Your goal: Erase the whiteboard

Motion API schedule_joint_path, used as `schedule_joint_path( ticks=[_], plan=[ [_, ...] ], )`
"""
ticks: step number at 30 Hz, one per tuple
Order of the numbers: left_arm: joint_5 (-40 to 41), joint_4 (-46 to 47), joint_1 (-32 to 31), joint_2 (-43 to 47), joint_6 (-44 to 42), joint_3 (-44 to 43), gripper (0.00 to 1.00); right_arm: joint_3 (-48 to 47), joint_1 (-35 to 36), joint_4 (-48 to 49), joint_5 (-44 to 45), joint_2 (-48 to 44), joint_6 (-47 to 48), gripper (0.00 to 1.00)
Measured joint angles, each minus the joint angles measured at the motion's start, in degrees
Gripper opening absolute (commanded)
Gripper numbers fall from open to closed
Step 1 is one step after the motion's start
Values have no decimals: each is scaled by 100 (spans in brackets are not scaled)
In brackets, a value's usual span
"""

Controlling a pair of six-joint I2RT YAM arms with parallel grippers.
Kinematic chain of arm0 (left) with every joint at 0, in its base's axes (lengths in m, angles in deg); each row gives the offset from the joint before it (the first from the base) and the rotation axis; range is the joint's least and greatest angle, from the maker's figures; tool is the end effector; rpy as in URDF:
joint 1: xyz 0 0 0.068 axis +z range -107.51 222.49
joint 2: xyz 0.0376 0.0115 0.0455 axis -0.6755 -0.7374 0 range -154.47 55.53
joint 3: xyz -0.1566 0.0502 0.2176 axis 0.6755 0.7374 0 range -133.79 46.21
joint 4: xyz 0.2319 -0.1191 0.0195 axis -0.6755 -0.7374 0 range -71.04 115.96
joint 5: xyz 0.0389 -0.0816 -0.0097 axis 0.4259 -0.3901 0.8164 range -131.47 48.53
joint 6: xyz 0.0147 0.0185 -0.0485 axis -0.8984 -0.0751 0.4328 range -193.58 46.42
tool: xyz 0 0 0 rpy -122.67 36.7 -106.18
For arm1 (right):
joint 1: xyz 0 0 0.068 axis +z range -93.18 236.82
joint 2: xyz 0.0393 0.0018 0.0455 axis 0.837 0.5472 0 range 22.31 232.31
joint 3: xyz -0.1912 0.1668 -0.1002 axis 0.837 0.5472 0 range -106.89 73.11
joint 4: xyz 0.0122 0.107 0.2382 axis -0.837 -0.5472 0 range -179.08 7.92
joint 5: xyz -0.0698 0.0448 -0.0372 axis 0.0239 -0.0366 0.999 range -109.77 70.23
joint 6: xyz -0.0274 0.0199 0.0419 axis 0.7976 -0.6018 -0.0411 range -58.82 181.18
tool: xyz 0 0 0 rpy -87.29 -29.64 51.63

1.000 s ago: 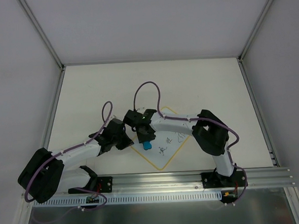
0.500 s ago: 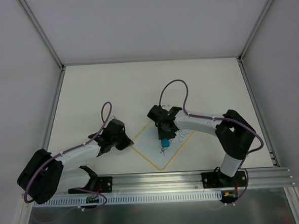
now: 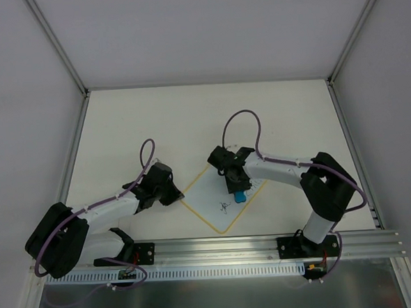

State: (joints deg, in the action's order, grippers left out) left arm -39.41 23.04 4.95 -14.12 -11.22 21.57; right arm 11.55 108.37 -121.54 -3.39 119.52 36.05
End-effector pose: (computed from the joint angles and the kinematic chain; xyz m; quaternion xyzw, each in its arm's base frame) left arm 0.1730 -0.1313 0.1487 -0.2069 0.9100 -0.2639 0.2438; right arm 0.2038 0.2404 0.1769 -0.2063 0.9597 -0.0313 0.1883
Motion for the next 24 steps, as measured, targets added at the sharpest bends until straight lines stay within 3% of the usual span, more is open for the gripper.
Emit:
schedule_joint_path(
  ticks=[9, 24],
  plan=[
    [2, 0, 0, -37, 0, -31, 0, -466, 1167, -133, -463, 382, 142, 4],
    [2, 7, 0, -52, 4, -35, 0, -686, 1233, 76, -1237, 555, 157, 3]
  ],
)
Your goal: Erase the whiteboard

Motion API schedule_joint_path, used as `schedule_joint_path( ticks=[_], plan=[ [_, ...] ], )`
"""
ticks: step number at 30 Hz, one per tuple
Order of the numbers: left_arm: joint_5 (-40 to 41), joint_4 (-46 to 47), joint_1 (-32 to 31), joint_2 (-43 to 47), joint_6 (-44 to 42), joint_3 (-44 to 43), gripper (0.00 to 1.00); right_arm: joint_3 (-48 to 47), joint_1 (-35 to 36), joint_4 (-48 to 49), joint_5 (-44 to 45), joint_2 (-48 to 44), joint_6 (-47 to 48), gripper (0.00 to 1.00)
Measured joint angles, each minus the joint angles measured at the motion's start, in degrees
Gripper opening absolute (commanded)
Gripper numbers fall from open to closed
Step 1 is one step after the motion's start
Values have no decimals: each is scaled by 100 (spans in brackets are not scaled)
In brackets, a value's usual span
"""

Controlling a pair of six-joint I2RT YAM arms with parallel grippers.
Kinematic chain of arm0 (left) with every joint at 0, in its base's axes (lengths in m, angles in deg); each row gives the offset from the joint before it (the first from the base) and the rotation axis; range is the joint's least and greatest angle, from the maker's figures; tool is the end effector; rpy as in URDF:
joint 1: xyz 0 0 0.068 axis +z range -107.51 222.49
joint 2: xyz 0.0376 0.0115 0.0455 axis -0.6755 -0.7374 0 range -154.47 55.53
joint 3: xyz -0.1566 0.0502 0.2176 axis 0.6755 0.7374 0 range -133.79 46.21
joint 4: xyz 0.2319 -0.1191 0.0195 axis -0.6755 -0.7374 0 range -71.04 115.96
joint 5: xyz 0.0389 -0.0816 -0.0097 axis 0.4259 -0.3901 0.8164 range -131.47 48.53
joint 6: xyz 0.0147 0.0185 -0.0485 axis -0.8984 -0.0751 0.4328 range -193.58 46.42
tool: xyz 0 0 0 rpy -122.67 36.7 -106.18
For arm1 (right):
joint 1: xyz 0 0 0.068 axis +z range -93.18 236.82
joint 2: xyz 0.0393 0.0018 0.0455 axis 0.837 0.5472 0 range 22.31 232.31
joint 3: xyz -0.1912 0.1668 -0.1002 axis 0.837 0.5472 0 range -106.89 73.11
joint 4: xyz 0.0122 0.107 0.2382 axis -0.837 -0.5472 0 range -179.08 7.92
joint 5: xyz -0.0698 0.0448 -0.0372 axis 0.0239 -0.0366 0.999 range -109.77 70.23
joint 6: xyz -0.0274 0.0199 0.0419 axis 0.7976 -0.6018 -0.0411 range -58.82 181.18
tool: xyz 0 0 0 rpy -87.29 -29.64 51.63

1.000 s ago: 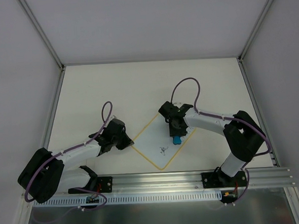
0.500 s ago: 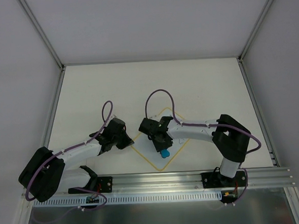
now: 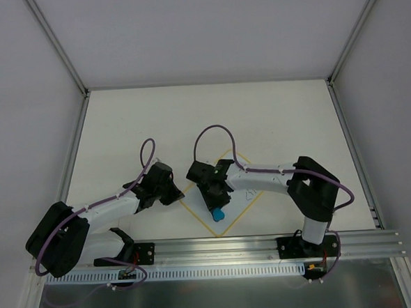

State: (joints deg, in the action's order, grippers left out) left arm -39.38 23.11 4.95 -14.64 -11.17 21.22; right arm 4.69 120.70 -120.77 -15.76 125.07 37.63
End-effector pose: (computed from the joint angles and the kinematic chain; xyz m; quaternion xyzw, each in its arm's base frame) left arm 0.1744 -0.1323 0.1488 -0.2074 0.9102 -0.2632 0.2433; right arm 0.1548 0.3099 0.1776 -0.3358 0.9297 0.0768 0.1305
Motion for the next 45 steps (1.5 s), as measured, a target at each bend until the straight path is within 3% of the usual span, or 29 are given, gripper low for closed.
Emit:
schedule_joint_path(
  ticks=[8, 19, 24, 30, 45],
  plan=[
    [2, 0, 0, 7, 0, 0, 0, 170, -271, 275, -70, -94, -229, 2],
    [0, 0, 0, 4, -2, 0, 0, 1023, -2769, 417, 605, -863, -22, 3],
    [0, 0, 0, 7, -7, 0, 0, 1005, -3362, 411, 671, -859, 212, 3],
    [-7, 7, 0, -63, -42, -44, 0, 398, -3300, 74, 772, -378, 426, 3],
    [-9, 9, 0, -114, -175, -92, 0, -2406, -2470, -402, 492, 1679, 348, 2]
  ],
)
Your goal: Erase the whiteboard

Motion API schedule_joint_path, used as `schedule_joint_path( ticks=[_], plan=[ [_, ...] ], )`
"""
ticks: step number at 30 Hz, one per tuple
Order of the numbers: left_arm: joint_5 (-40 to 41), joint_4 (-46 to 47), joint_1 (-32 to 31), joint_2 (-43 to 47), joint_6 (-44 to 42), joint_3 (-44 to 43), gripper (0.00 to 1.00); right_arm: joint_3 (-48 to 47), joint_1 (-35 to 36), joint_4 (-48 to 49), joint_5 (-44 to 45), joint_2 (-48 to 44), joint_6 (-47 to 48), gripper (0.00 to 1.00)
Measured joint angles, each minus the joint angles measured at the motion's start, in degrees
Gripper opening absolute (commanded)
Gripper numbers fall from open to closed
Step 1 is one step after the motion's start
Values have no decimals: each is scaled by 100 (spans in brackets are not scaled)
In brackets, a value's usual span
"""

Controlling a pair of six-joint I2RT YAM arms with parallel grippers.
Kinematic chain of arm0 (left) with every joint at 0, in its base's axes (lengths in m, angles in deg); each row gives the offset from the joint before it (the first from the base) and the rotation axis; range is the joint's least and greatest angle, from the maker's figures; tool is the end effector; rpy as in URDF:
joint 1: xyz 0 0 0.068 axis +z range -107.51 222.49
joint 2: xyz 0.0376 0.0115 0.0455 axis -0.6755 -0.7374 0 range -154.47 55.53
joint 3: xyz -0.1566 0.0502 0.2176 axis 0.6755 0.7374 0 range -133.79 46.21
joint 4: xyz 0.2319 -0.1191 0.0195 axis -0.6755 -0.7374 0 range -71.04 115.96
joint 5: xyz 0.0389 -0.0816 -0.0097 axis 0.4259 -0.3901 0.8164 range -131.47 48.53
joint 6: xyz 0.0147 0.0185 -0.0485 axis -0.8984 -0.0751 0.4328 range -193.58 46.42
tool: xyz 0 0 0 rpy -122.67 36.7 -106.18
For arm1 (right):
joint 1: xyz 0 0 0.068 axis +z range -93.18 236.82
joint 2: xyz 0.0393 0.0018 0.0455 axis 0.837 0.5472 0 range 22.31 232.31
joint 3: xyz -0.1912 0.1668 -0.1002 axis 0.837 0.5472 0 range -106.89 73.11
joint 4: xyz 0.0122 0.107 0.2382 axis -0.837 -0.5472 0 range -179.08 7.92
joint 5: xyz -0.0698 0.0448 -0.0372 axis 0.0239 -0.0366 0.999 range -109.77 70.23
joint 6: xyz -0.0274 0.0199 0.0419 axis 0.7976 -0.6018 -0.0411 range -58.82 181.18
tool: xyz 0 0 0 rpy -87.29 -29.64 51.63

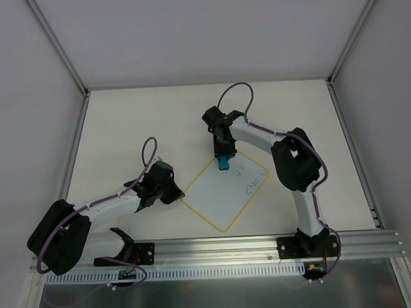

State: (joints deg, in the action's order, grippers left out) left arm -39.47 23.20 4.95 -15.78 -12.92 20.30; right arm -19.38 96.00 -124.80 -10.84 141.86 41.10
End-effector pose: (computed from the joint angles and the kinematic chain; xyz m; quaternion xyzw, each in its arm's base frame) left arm 0.1777 -0.1349 0.1495 -0.1933 0.9137 -0.2591 0.2461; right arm 0.3395 0.2694 0.1828 -0.1493 0.9702 0.0198 0.1900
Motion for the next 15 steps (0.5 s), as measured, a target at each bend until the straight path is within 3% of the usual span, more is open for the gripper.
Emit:
schedule_joint_path(
  ticks=[6, 15],
  plan=[
    [2, 0, 0, 2, 4, 0, 0, -120, -79, -9, -103, 90, -15, 1],
    [4, -4, 0, 17, 9, 2, 0, 767, -960, 424, -286, -483, -2, 0]
  ],
)
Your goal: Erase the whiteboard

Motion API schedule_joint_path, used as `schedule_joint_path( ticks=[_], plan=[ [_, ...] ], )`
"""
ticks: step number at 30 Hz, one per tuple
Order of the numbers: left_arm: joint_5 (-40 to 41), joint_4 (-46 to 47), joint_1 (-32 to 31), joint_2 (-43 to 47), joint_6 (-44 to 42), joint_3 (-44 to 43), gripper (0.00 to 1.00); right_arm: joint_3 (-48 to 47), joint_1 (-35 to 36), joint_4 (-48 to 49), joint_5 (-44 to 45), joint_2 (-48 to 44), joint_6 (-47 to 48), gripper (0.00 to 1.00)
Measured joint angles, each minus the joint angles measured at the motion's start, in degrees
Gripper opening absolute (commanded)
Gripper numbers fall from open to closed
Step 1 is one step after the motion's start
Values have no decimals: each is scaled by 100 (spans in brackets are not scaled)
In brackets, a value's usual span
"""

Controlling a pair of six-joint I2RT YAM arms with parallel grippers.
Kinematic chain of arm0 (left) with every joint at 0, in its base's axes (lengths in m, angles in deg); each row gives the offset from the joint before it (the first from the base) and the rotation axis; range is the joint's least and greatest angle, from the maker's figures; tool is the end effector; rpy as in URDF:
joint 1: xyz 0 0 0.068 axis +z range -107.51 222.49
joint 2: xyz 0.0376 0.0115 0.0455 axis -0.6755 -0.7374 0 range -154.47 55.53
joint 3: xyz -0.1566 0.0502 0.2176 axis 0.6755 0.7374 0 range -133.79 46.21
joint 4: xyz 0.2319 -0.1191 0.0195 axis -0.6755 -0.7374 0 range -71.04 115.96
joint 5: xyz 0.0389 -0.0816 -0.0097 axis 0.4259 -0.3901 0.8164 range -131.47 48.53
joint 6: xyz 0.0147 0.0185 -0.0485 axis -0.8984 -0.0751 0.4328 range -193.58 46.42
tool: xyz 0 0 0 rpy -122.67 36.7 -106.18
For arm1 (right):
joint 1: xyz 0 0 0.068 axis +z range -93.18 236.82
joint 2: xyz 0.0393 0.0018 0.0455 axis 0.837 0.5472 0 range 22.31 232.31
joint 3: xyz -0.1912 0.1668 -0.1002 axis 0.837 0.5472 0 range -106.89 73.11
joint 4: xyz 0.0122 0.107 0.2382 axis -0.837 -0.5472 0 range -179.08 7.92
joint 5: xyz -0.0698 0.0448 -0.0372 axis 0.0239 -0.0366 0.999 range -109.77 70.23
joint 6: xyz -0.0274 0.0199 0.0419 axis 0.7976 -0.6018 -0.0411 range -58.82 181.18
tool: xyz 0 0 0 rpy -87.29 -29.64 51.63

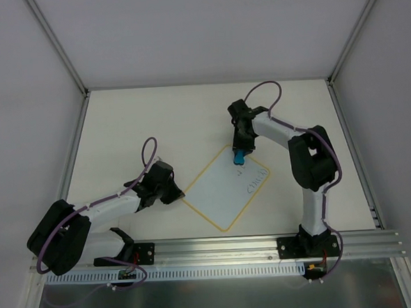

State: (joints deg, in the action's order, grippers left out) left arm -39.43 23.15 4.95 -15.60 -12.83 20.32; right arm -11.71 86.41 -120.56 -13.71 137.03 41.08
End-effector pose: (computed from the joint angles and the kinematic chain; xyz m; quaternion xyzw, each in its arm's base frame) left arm 0.1775 -0.1348 0.1500 -0.1941 0.9132 -0.2598 0.2467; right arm 0.3610 0.2006 0.1815 -0.0712 0.9783 0.0315 0.1918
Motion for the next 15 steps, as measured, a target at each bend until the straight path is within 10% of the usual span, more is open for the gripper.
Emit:
schedule_joint_path(
  ticks=[15],
  plan=[
    [-2, -2, 0, -11, 0, -2, 0, 83, 1043, 22, 514, -57, 243, 0]
  ],
)
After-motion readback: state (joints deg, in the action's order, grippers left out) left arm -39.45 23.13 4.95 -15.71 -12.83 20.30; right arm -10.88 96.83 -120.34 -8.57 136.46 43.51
